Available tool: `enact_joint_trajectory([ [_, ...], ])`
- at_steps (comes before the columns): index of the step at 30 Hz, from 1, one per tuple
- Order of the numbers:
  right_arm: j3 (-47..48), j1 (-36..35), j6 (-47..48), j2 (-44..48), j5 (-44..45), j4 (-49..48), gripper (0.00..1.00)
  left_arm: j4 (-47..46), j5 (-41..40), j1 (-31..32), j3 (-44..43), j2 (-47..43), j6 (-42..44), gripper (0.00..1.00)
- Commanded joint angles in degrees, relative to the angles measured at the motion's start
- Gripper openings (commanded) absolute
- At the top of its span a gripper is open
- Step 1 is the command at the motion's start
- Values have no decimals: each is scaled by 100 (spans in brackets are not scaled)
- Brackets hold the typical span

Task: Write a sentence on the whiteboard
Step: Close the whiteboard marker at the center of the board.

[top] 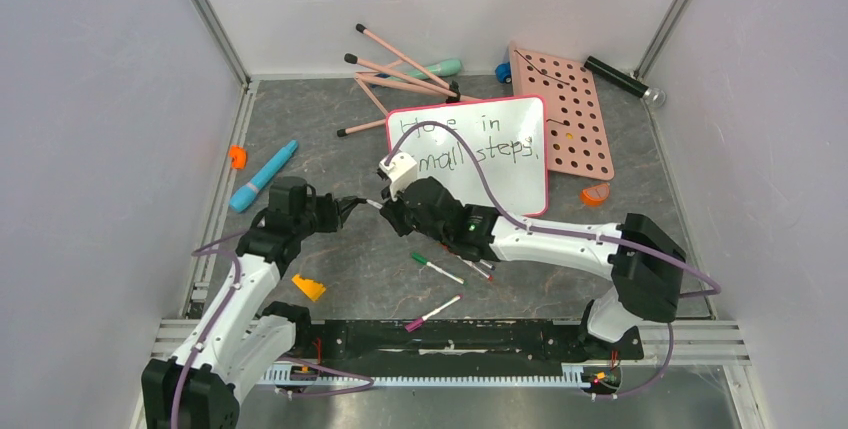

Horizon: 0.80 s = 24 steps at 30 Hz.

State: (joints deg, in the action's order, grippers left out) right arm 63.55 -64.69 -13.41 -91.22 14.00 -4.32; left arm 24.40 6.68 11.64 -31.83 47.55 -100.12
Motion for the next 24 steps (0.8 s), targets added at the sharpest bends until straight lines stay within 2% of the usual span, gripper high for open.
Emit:
enact_joint_trajectory([
  [1, 396, -184, -42, -135, -152, -201, 0, -99, 315, 84, -303, 41, -158, 2],
  [12, 757, -255, 29, -354, -102, -6, 0, -34, 205, 89, -283, 92, -70, 2],
  [15, 713, -233, 196, -327, 11, 31, 0, -315, 650, 84, -182, 123, -138, 2],
  [20, 428, 157, 352, -214, -661, -242, 0, -411, 1263, 86, -56, -143, -122, 2],
  [24, 751, 329, 371, -534, -1167, 6, 0, -374, 1467, 114, 2, -447, -122, 2],
])
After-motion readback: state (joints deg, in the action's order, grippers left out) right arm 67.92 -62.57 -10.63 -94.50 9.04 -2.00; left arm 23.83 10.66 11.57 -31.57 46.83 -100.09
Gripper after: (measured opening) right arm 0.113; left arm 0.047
